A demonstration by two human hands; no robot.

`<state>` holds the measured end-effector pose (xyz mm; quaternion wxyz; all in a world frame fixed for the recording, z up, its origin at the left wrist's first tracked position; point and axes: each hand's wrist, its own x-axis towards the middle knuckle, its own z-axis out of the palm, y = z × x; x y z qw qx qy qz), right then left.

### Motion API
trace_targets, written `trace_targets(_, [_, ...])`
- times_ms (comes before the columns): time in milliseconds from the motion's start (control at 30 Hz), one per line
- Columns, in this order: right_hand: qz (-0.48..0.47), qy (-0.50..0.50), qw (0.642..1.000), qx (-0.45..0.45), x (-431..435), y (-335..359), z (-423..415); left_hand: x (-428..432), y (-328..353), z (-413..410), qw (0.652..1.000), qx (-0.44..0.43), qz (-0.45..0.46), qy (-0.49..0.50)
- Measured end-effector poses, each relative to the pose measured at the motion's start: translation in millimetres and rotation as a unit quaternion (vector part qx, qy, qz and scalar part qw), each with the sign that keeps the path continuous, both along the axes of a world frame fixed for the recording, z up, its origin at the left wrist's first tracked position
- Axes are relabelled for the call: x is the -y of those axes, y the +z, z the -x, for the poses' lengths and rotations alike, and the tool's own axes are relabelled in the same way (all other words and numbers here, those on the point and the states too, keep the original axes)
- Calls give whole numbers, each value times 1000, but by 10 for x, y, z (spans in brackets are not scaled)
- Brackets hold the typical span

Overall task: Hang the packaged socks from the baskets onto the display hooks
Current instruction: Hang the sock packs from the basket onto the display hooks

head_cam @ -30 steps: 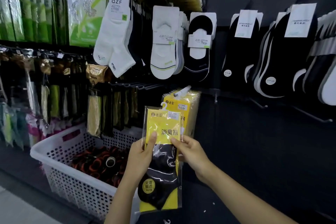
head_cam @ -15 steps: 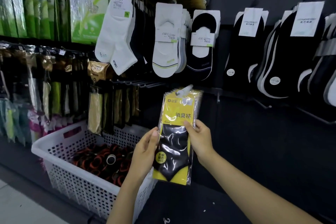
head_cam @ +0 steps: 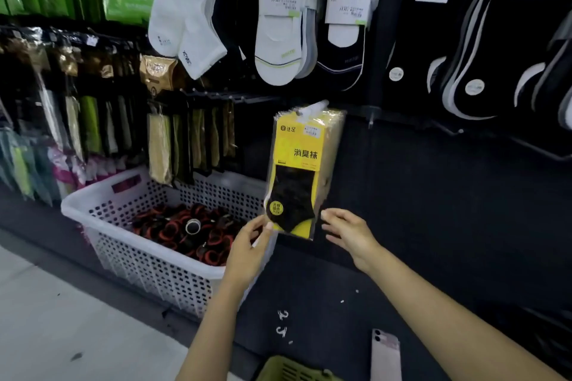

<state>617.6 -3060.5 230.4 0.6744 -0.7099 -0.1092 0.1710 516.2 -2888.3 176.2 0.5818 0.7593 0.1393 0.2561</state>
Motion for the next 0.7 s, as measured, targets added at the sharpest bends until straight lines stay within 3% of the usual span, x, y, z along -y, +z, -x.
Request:
trace_targets(233, [89,61,993,-52,976,-954,493,439,-518,280,981,-133,-132,-43])
trace_targets(433, [174,9,971,-162,1915,-2127,1148,1167,-1451,785,954,-256,-104,-118])
trace_targets(700, [319,-34,886,-335,2613,-3077,2001,1757,-2520,1742,847,-486,-45,-209])
